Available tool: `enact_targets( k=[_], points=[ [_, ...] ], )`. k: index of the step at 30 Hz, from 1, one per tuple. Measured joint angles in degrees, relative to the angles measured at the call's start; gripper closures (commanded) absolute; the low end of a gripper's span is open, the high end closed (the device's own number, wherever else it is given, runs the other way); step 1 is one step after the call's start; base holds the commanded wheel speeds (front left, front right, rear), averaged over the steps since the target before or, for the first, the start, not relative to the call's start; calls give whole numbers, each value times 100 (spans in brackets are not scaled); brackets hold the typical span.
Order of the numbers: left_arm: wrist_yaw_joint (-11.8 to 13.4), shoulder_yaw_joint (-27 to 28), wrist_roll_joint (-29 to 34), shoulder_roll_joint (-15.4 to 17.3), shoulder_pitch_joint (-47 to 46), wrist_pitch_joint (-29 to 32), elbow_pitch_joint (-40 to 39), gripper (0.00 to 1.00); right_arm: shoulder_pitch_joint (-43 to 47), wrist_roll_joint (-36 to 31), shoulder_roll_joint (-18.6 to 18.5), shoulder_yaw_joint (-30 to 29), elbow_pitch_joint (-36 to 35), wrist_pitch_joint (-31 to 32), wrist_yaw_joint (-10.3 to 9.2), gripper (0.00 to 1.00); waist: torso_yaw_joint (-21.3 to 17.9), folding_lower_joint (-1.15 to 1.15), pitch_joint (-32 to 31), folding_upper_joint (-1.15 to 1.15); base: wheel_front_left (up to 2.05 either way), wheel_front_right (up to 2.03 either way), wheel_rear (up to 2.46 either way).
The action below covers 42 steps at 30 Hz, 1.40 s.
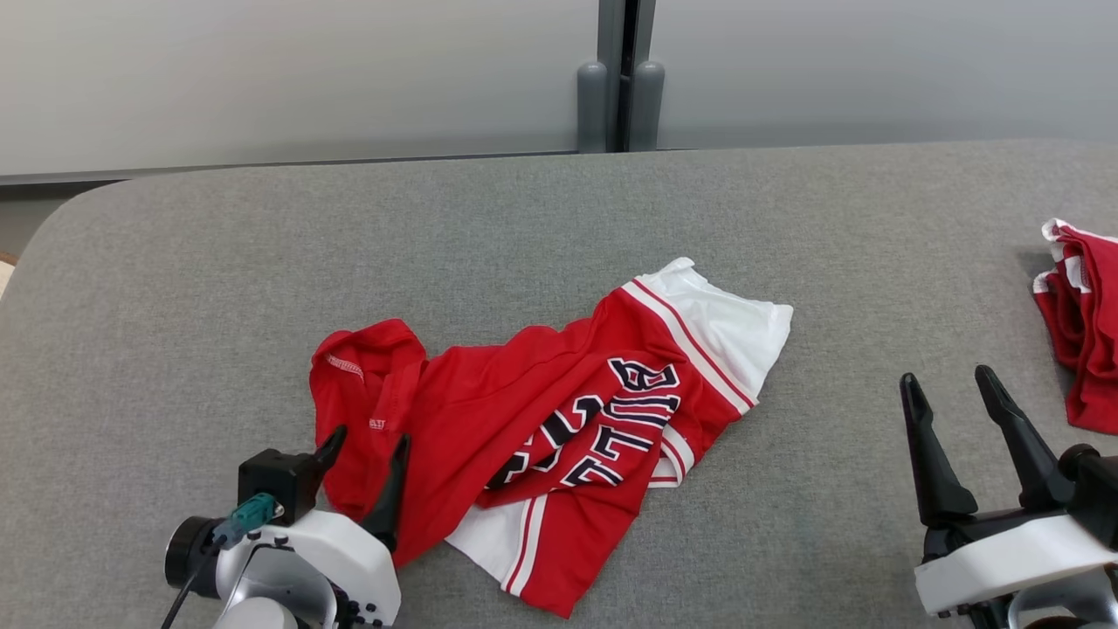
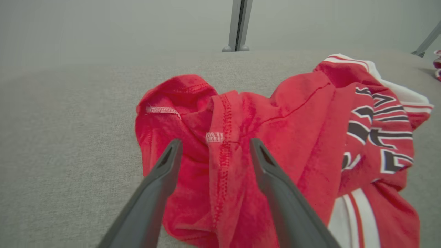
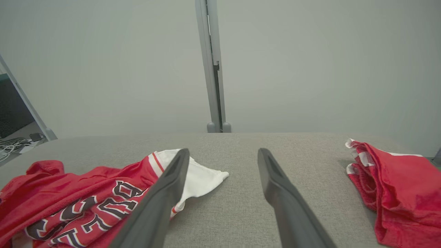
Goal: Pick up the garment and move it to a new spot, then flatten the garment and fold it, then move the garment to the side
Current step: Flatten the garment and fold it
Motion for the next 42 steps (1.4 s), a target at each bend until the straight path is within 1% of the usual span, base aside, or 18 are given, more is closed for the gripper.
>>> enact_targets(
  k=[2,3,4,5,9,15,18,22,26,29,32,36,39,40,42],
  points=[
    [-21,-5,-40,-35,-94,-4,144,0,-5,8,5,-33,31,-11,0,0,-29,0,63,0,0,0,0],
    [-34,-12,-40,-43,-161,-1,223,52,-8,9,8,-41,42,-31,0,0,-39,0,94,0,0,0,0],
    [-56,-15,-40,-47,-211,-1,294,85,-16,9,11,-45,47,-37,0,0,-47,0,124,0,0,0,0],
    [-71,-19,-40,-44,-247,-19,360,100,-34,11,12,-45,53,-42,0,0,-53,0,155,0,0,0,0],
    [-67,7,-37,-52,-397,-183,561,100,-114,34,24,-60,91,-65,0,0,-74,0,240,0,0,0,0],
    [-69,5,-36,-57,-505,-348,578,100,-275,42,-47,-210,241,-122,0,0,-29,0,297,0,0,0,0],
    [-68,-15,-29,-74,-553,-361,506,100,-447,57,-134,-252,420,-131,0,0,27,0,364,0,0,0,0],
    [-67,-64,-26,-148,-652,-380,388,100,-781,105,-390,-243,827,-185,0,0,140,0,491,0,0,0,0],
    [-78,-134,-9,-171,-787,-380,268,100,-1322,218,-605,-124,1383,-231,0,0,243,0,711,0,0,0,0],
    [-126,-191,7,-205,-949,-380,167,100,-1885,316,-756,57,1954,-232,0,0,326,0,921,0,0,0,0],
    [-176,-240,19,-234,-1087,-397,120,100,-2436,455,-883,357,2684,-226,0,0,423,0,1120,0,0,0,0],
    [-230,-310,21,-294,-1201,-432,124,100,-2934,630,-993,806,3588,-190,0,0,577,0,1298,0,0,0,0],
    [-256,-322,16,-324,-1241,-475,125,100,-3162,806,-1027,1133,4110,-167,0,0,667,0,1369,0,0,0,0],
    [-258,-321,1,-323,-1242,-499,123,100,-3290,958,-1046,1321,4372,-204,0,0,688,0,1391,0,0,0,0],
    [-271,-323,-23,-324,-1242,-506,113,100,-3459,1099,-1127,1502,4602,-204,1,1,698,0,1397,0,0,0,0]
  ],
)
